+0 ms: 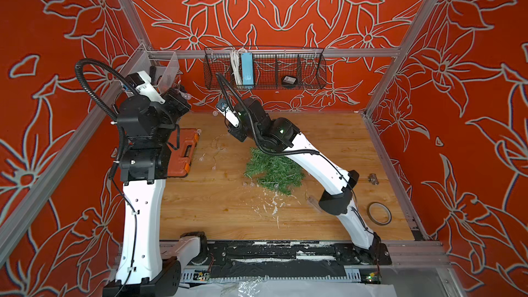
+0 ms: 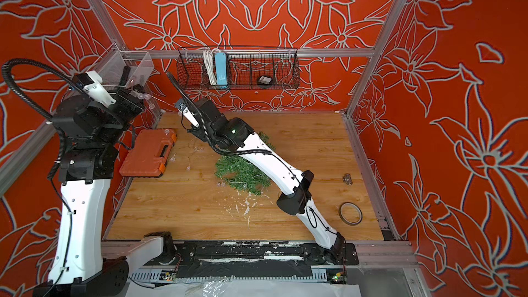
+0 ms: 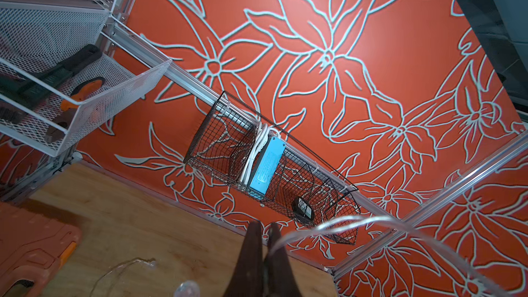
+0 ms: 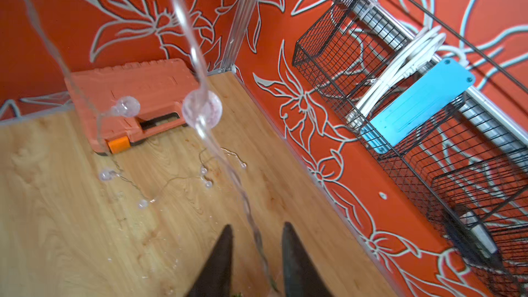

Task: Remove string lights from the small christmas tree
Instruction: Remove the light string from the Christmas tree.

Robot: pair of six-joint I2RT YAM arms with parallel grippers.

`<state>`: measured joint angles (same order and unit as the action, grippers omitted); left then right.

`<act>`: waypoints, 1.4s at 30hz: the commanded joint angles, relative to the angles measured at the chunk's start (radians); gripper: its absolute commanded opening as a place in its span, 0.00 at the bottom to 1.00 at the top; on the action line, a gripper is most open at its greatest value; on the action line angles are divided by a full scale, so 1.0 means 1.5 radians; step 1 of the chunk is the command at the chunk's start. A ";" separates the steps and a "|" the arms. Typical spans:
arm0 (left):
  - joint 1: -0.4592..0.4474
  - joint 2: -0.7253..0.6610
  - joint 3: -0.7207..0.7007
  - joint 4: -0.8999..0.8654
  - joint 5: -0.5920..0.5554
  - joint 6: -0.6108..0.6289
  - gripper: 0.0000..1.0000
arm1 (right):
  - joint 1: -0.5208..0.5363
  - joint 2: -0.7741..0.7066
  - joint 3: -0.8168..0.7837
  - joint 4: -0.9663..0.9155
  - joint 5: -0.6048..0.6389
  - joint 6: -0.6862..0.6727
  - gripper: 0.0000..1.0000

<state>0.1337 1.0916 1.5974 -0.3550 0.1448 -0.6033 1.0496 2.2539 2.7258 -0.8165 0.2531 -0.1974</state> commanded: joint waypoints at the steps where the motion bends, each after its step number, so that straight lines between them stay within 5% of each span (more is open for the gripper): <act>1: 0.005 -0.014 -0.022 0.028 0.015 -0.004 0.00 | 0.010 -0.002 0.020 0.043 -0.024 -0.002 0.03; 19: 0.004 -0.059 -0.158 0.047 0.002 0.002 0.01 | 0.019 -0.066 0.042 0.107 -0.318 0.131 0.00; 24: 0.004 -0.081 -0.206 0.060 0.016 -0.003 0.18 | 0.015 -0.078 0.042 0.113 -0.334 0.153 0.00; 32: 0.004 -0.169 -0.397 0.183 0.153 -0.037 0.71 | 0.003 -0.075 0.027 0.129 -0.264 0.147 0.00; 42: 0.003 -0.205 -0.554 0.371 0.346 -0.121 0.76 | -0.027 -0.047 0.028 0.135 -0.221 0.181 0.00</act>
<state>0.1375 0.8078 0.7803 0.0502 0.5465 -0.7391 1.0180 2.1593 2.7682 -0.6445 -0.1150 0.0414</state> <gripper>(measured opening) 0.759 0.050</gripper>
